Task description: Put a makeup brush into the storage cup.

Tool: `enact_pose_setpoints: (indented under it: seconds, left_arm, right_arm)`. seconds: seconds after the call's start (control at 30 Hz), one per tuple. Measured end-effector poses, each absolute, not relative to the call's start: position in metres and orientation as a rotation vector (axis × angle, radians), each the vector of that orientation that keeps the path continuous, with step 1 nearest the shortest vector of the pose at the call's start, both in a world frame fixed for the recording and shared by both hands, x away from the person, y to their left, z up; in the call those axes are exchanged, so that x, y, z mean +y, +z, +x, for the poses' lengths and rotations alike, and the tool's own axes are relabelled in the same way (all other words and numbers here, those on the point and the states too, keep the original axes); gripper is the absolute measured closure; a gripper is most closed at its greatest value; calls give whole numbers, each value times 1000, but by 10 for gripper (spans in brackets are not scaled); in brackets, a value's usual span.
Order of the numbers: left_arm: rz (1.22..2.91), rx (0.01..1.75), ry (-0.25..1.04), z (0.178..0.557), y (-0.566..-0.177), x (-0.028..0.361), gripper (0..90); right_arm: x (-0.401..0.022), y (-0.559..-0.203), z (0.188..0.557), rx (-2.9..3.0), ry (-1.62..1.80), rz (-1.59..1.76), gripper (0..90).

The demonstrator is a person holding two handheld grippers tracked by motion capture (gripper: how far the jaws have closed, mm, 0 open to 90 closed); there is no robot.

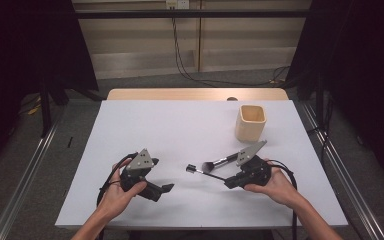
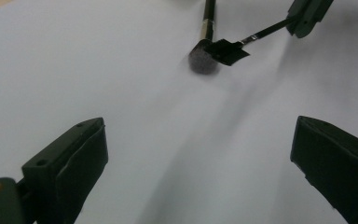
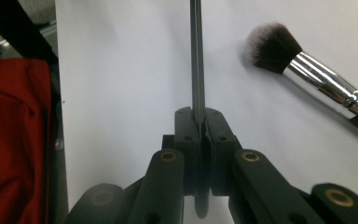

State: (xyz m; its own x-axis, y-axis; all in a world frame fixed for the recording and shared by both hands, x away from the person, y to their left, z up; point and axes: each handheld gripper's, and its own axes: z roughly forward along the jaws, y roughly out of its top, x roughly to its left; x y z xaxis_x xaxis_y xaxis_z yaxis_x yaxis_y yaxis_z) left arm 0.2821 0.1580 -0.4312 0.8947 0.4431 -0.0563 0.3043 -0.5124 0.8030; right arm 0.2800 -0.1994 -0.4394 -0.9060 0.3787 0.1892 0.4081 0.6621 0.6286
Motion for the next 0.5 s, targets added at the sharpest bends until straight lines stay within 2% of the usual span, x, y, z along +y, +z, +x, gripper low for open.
enact_pose_setpoints:
  seconds: [0.1,0.5]
  left_arm:
    - [2089,555,182,279,-434,160,40]
    - [2027,538,199,273,-444,159,47]
  right_arm:
    - [-201,-444,279,-2795,-1180,-723,858]
    - [-201,-446,268,-2754,-1379,-710,858]
